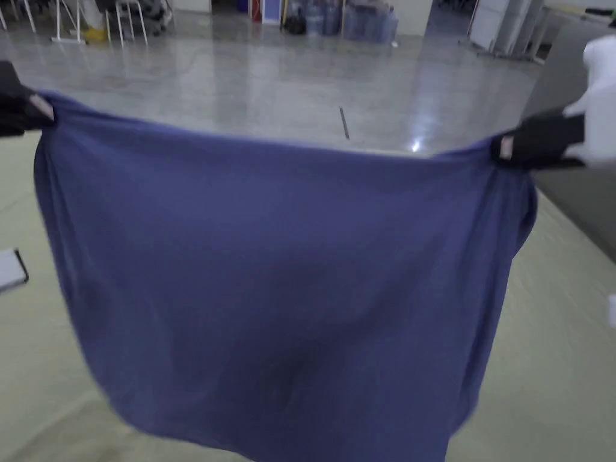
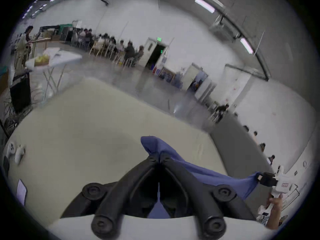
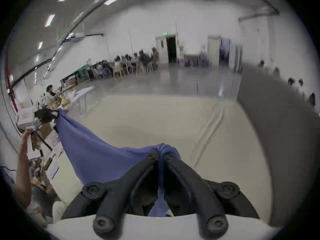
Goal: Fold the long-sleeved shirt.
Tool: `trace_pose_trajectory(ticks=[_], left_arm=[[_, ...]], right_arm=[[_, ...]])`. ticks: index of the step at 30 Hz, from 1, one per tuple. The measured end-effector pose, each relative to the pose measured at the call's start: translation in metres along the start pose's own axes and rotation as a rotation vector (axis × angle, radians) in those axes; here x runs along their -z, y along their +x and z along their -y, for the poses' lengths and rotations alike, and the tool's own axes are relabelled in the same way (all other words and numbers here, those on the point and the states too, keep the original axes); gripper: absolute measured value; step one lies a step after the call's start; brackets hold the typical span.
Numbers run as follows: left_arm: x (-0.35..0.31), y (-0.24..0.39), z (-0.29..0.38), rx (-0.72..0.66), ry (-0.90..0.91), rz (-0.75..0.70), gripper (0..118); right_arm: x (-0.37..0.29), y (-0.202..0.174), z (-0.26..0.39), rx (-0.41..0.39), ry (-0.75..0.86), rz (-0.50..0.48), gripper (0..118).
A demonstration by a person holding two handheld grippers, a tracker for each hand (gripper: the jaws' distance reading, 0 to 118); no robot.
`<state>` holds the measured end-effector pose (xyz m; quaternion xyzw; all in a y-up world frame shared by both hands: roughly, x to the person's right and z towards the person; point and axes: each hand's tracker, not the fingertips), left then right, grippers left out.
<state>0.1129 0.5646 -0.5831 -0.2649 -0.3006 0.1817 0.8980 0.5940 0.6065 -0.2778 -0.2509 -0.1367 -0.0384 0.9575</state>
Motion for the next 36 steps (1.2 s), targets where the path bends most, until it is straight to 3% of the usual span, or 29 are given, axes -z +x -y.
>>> trace_pose_trajectory(ticks=[5,10,13,19,22,24,28,32,36], left_arm=[[0.005,0.049,-0.108,0.036,0.103,0.021,0],[0.019,0.100,-0.206,0.077,0.195,0.026,0],[0.028,0.123,-0.250,0.101,0.239,0.021,0],[0.029,0.154,-0.297,0.129,0.344,0.061,0],[0.028,0.165,-0.303,0.151,0.347,0.055,0],[0.032,0.164,-0.301,0.163,0.347,0.046,0],[0.050,0.146,-0.282,0.171,0.313,0.023,0],[0.086,0.108,-0.230,0.162,0.192,0.010,0],[0.131,0.054,-0.147,0.188,0.030,-0.058,0]], right_arm=[[-0.028,-0.005,-0.134,-0.086,0.133,0.077,5],[-0.029,0.000,-0.254,-0.070,0.193,0.153,5],[-0.031,-0.002,-0.305,-0.124,0.255,0.262,5],[-0.055,-0.003,-0.364,-0.113,0.379,0.336,5],[-0.059,-0.006,-0.368,-0.119,0.382,0.345,5],[-0.052,-0.009,-0.361,-0.164,0.363,0.369,5],[-0.010,0.000,-0.332,-0.176,0.297,0.326,5],[0.071,0.016,-0.274,-0.151,0.170,0.230,5],[0.141,0.012,-0.152,-0.116,-0.002,0.162,5]])
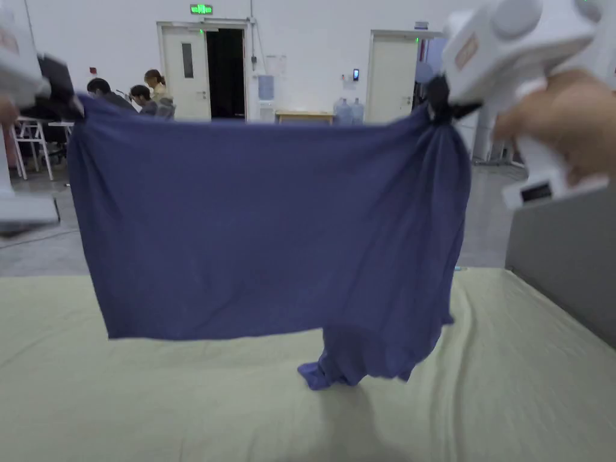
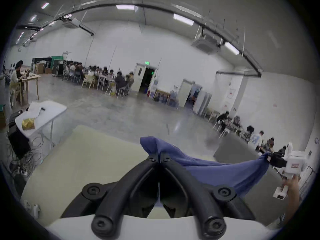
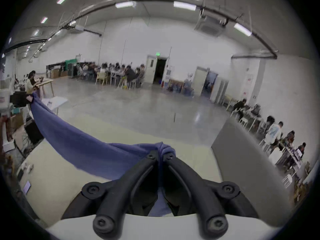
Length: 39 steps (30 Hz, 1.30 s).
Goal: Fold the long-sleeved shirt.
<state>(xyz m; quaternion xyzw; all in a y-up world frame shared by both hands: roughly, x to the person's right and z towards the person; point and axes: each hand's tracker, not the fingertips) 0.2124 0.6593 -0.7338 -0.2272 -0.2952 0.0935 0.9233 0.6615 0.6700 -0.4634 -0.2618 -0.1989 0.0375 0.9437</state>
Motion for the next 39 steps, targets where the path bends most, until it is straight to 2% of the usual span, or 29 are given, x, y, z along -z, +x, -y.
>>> trace_pose_trajectory(ticks=[5,8,9,11,13,16,19,23,28,31,36,39], left_arm=[[0.041,-0.056,0.152,-0.089,-0.233,-0.032,0],[0.051,-0.085,0.242,-0.090,-0.345,-0.055,0],[0.044,-0.091,0.271,-0.078,-0.383,-0.060,0],[0.030,-0.107,0.317,-0.095,-0.431,-0.053,0],[0.003,-0.124,0.351,-0.124,-0.446,-0.037,0],[-0.044,-0.136,0.387,-0.110,-0.478,-0.046,0],[-0.103,-0.144,0.415,0.014,-0.498,-0.053,0],[-0.179,-0.158,0.452,-0.001,-0.568,-0.083,0],[-0.254,-0.175,0.487,-0.072,-0.621,-0.129,0],[-0.282,-0.183,0.507,-0.103,-0.651,-0.133,0],[-0.298,-0.192,0.523,-0.129,-0.693,-0.160,0],[-0.301,-0.199,0.534,-0.146,-0.696,-0.167,0]], right_arm=[[0.072,-0.042,0.174,0.010,-0.215,-0.135,5],[0.090,-0.057,0.268,0.091,-0.316,-0.193,5],[0.089,-0.061,0.297,0.137,-0.333,-0.211,5],[0.078,-0.071,0.344,0.173,-0.373,-0.274,5],[0.054,-0.082,0.382,0.150,-0.374,-0.281,5],[0.010,-0.097,0.423,0.161,-0.372,-0.306,5],[-0.039,-0.111,0.461,0.193,-0.376,-0.333,5],[-0.100,-0.130,0.506,0.232,-0.411,-0.350,5],[-0.161,-0.150,0.552,0.232,-0.498,-0.355,5],[-0.189,-0.158,0.576,0.218,-0.557,-0.344,5],[-0.213,-0.168,0.598,0.289,-0.640,-0.364,5],[-0.214,-0.175,0.601,0.293,-0.655,-0.347,5]])
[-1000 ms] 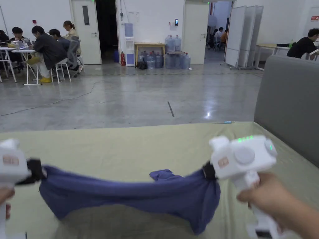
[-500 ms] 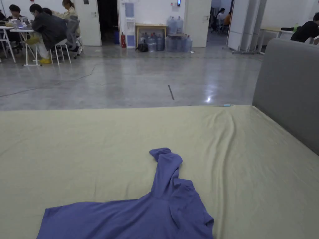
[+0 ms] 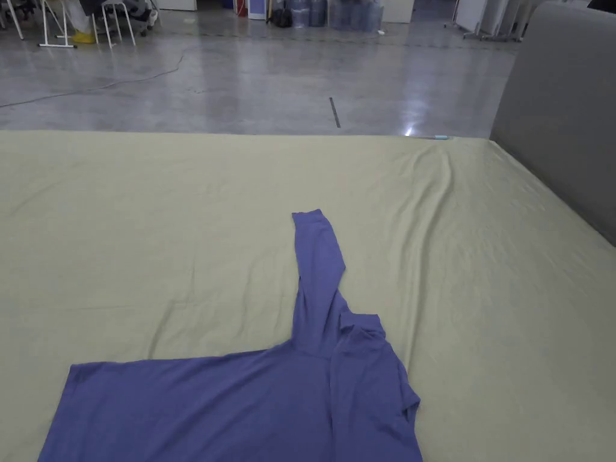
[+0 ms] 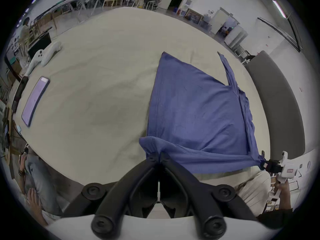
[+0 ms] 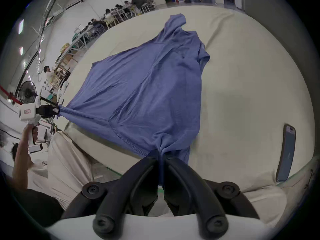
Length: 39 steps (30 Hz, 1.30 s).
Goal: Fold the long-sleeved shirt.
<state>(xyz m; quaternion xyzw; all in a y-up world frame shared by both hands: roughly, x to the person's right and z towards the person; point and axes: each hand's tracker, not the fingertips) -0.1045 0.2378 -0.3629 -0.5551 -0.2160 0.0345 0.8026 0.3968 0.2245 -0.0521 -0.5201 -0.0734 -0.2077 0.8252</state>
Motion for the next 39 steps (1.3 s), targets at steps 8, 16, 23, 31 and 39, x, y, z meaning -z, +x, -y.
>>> trace_pose_trajectory(ticks=[8,16,23,31,39], left_arm=[[0.053,0.004,0.016,-0.008,-0.153,-0.077,0],[0.067,0.009,-0.002,-0.021,-0.249,-0.098,20],[0.008,0.063,-0.032,-0.058,0.092,0.117,118],[0.060,0.128,-0.036,-0.002,0.068,0.155,0],[0.068,0.117,-0.044,0.062,0.089,0.115,0]], right_arm=[[0.060,0.012,-0.003,0.066,-0.154,0.071,5],[0.063,0.028,-0.017,0.130,-0.215,0.022,26],[-0.042,0.016,-0.088,0.138,0.067,-0.175,118],[0.055,0.004,-0.207,0.093,0.074,-0.107,2],[0.148,-0.001,-0.473,-0.114,0.228,0.065,49]])
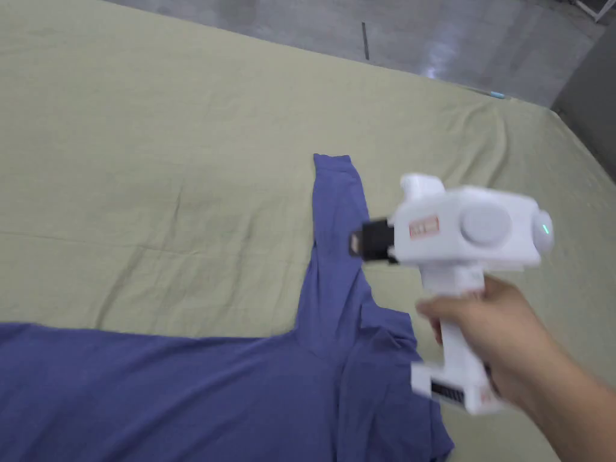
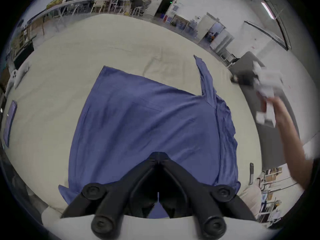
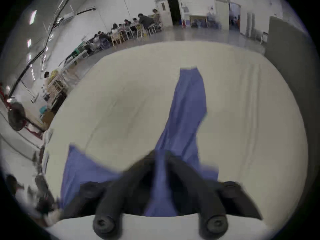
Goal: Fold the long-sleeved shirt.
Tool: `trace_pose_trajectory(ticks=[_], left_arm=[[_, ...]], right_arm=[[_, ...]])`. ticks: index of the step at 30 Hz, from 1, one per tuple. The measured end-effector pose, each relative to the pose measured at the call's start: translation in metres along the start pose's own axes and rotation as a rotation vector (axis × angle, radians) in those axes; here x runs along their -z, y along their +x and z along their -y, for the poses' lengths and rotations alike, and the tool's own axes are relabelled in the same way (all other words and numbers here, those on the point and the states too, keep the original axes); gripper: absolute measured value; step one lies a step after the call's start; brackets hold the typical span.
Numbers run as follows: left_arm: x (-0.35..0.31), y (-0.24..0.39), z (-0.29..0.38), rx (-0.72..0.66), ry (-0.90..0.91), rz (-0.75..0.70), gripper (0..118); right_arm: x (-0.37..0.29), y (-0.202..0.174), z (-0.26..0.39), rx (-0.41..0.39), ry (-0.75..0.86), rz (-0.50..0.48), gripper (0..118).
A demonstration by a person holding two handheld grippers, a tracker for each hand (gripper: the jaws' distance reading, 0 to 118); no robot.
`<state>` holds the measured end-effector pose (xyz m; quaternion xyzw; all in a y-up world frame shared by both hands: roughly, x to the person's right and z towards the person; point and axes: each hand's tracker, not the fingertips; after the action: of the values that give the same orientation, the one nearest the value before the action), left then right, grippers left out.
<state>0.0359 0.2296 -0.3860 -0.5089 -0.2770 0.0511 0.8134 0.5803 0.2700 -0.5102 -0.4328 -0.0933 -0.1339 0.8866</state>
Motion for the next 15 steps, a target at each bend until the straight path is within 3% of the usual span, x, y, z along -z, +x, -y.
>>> trace_pose_trajectory(ticks=[1,2,3,6,9,12,13,14,15], left_arm=[[-0.001,-0.006,0.001,0.001,-0.002,-0.007,0],[-0.001,-0.011,0.002,0.000,-0.006,-0.008,0],[-0.001,-0.004,0.002,-0.002,-0.011,-0.010,0],[0.005,-0.008,0.008,-0.028,-0.039,-0.018,0],[0.015,-0.003,0.011,-0.052,-0.081,-0.031,0],[0.018,-0.003,0.017,-0.070,-0.107,-0.019,0],[0.020,-0.002,0.019,-0.069,-0.113,-0.016,0],[0.022,0.000,0.021,-0.067,-0.116,-0.013,0],[0.019,-0.001,0.022,-0.067,-0.121,-0.011,0]], right_arm=[[0.033,0.009,-0.028,0.029,-0.022,0.055,102],[0.059,0.015,-0.047,0.049,-0.055,0.097,118],[0.082,0.020,-0.065,0.068,0.016,0.114,114],[0.140,0.037,-0.094,0.161,-0.147,0.194,115],[0.178,0.047,-0.090,0.231,-0.209,0.269,115],[0.198,0.053,-0.077,0.268,-0.278,0.230,111],[0.197,0.049,-0.075,0.239,-0.258,0.250,110],[0.188,0.045,-0.077,0.187,-0.224,0.255,96],[0.182,0.040,-0.079,0.159,-0.213,0.272,74]])
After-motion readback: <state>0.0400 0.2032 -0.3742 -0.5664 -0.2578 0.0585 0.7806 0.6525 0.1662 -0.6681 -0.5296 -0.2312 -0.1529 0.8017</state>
